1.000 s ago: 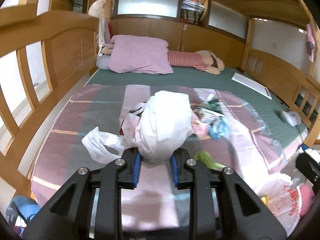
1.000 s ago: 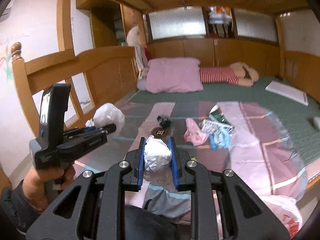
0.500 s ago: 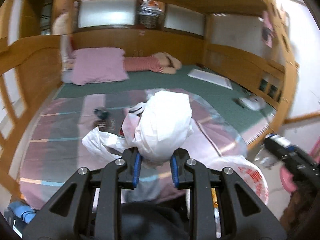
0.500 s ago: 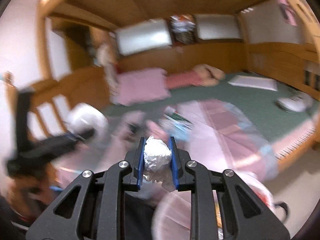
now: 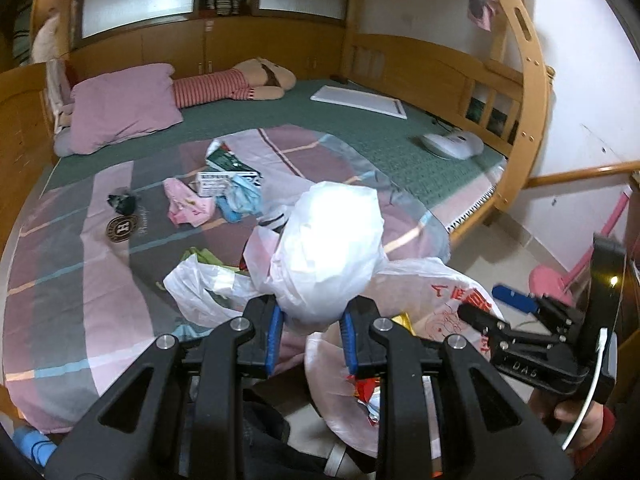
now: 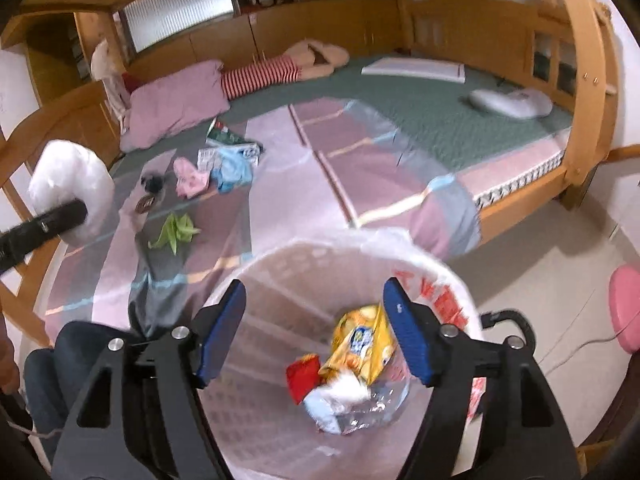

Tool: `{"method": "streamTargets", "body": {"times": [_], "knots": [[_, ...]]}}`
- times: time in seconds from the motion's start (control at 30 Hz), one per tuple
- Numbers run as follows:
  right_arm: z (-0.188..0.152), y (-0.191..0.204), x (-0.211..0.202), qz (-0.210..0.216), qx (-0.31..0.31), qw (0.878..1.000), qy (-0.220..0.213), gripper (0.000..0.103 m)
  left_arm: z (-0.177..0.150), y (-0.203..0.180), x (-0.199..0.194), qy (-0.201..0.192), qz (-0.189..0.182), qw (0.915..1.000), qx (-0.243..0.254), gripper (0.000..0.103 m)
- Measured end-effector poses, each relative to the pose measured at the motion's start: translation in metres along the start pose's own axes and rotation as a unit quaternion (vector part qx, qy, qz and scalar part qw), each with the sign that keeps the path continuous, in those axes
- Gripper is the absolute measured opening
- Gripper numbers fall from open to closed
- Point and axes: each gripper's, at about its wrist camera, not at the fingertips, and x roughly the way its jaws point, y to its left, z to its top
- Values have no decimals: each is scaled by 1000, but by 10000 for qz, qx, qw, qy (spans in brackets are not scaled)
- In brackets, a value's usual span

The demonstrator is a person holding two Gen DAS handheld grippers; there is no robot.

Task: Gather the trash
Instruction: 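Carry the white tissue over the wastebasket and open the right gripper, then lower the white plastic bag into the wastebasket and open the left gripper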

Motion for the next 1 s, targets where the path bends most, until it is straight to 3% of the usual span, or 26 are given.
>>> {"method": "streamTargets", "body": {"times": [0.2, 0.33, 0.47, 0.57, 0.8, 1.0], "knots": [[6, -11, -22, -240, 46, 9979, -593, 84, -2, -22, 3, 54, -362, 9986, 372, 28], [7, -15, -29, -359, 112, 9962, -783, 85, -5, -35, 6, 118, -717, 9963, 466, 53], [8, -18, -28, -427, 161, 9957, -806, 85, -8, -42, 11, 224, -910, 9944, 485, 58], [8, -19, -27, -434, 201, 9959, -763, 85, -9, -46, 12, 183, -724, 9955, 577, 68], [9, -15, -23, -365, 179, 9964, -739, 85, -4, -37, 5, 15, 243, 9979, 597, 71], [12, -6, -20, -289, 120, 9968, -730, 85, 1, -31, -6, -240, 1165, 9903, 713, 74]]}}
